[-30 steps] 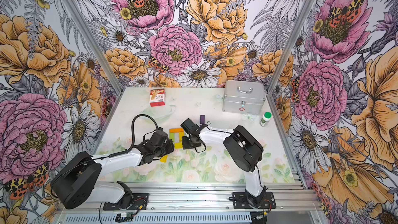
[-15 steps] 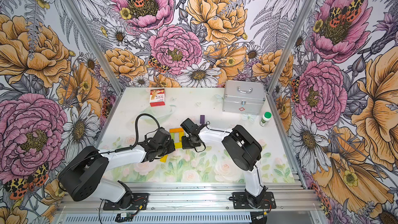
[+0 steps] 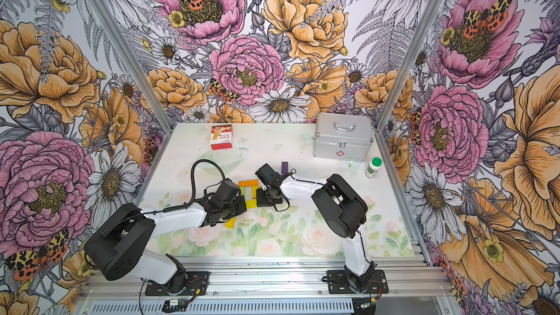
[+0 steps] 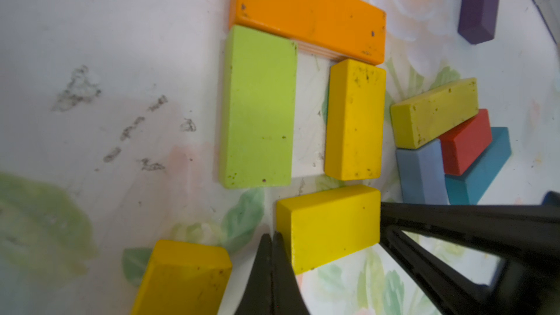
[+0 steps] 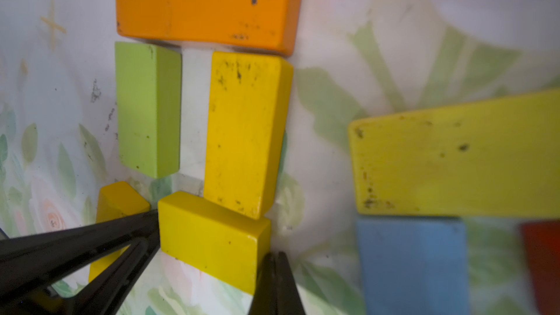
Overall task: Assemble the letter p with building blocks
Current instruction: Assemble the building block at the center of the board.
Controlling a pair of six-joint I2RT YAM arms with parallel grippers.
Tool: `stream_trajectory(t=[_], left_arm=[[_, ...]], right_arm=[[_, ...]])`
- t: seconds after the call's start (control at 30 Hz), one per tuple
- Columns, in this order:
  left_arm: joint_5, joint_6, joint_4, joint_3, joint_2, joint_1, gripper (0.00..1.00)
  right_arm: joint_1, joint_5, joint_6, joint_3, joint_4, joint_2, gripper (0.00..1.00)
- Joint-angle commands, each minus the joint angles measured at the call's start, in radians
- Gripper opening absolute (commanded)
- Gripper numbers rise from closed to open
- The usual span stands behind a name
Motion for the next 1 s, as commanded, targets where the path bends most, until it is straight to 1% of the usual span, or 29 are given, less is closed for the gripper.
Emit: stream_trajectory(t=[0.0,0.47,0.97], left_arm=[[0.016,0.017,0.023,0.026,0.014,0.014,0.00],[0.050,0.020,0.063,0.033,0.046,0.016,0.00],[0.045,0.019,0.065,0.024,0.037,0.024,0.00]], right_arm=[[-0.004,-0.007,0.011,0.018,0.006,0.028,0.00],[-0.004,-0.009,0.016,0.023,0.006,0.046,0.00],[-0.003,-0.013,0.019,0.022,0.005,0.047,0.00]])
